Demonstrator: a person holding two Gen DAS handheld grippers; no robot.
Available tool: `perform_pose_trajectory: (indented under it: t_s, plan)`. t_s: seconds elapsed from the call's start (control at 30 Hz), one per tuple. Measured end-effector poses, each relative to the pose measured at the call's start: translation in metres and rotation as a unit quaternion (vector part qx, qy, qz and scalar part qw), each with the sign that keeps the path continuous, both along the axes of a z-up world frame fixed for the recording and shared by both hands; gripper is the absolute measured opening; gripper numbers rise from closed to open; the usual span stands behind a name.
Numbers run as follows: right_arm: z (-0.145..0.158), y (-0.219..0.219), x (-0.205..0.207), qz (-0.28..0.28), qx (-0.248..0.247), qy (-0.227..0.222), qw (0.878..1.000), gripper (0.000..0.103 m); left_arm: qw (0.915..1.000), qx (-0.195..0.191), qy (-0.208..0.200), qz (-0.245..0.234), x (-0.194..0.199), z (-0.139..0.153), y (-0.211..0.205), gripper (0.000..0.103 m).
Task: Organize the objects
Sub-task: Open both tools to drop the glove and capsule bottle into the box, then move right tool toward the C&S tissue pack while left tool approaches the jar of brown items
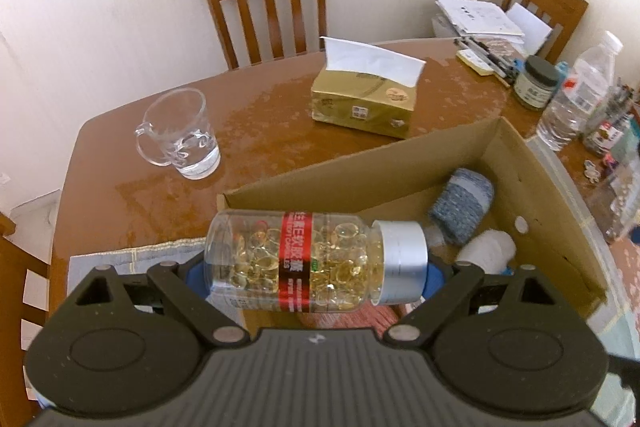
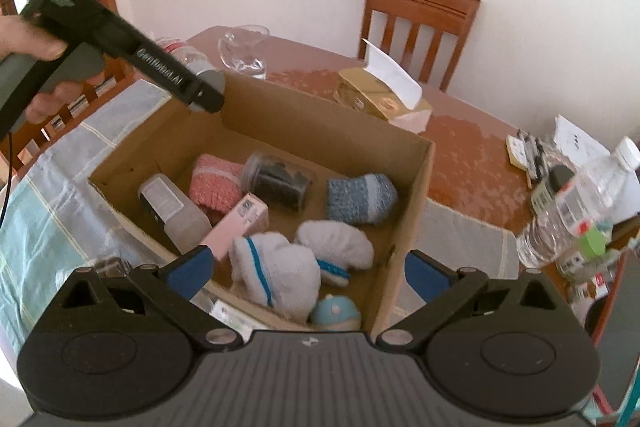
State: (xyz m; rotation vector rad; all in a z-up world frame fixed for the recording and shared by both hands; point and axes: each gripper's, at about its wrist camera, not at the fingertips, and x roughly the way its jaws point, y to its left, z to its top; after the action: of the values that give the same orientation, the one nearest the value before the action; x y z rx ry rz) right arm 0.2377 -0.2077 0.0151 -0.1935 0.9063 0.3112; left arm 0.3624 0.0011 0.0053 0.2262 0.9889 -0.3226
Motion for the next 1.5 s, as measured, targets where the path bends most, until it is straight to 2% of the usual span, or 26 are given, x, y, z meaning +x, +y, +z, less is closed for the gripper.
perform_pose_trajectory:
  t_s: [0.2, 0.37, 0.7, 1.07, 1.3, 1.5]
  plan:
    - [-0.008, -0.013, -0.012, -0.024, -0.003, 0.01, 1.0, 0.103, 0.9993, 0.0, -0.019, 0.033, 0.013, -0.004, -0.002, 0.096]
    - [-0.023, -0.022, -0.019, -0.043, 0.003, 0.029, 0.999, 0.103, 0.9996, 0.0, -0.012, 0.024, 0.006, -0.006, -0.002, 0.096]
    - [-0.049, -0.024, -0.032, -0.061, 0.002, 0.047, 0.997, 0.103, 0.9995, 0.0, -0.013, 0.03, -0.035, -0.003, 0.01, 0.096]
    - [-0.08, -0.026, -0.05, -0.099, -0.004, 0.064, 0.993, 0.103, 0.9976, -0.004, -0.046, 0.051, -0.11, 0.008, 0.025, 0.097]
    - [-0.098, -0.024, -0.06, -0.096, -0.014, 0.08, 0.992, 0.103, 0.9942, -0.016, -0.037, 0.1, -0.153, -0.014, 0.04, 0.099]
    - [-0.117, -0.021, -0.067, -0.087, -0.022, 0.106, 0.99, 0.103, 0.9924, -0.018, 0.01, 0.121, -0.177, -0.06, 0.041, 0.099]
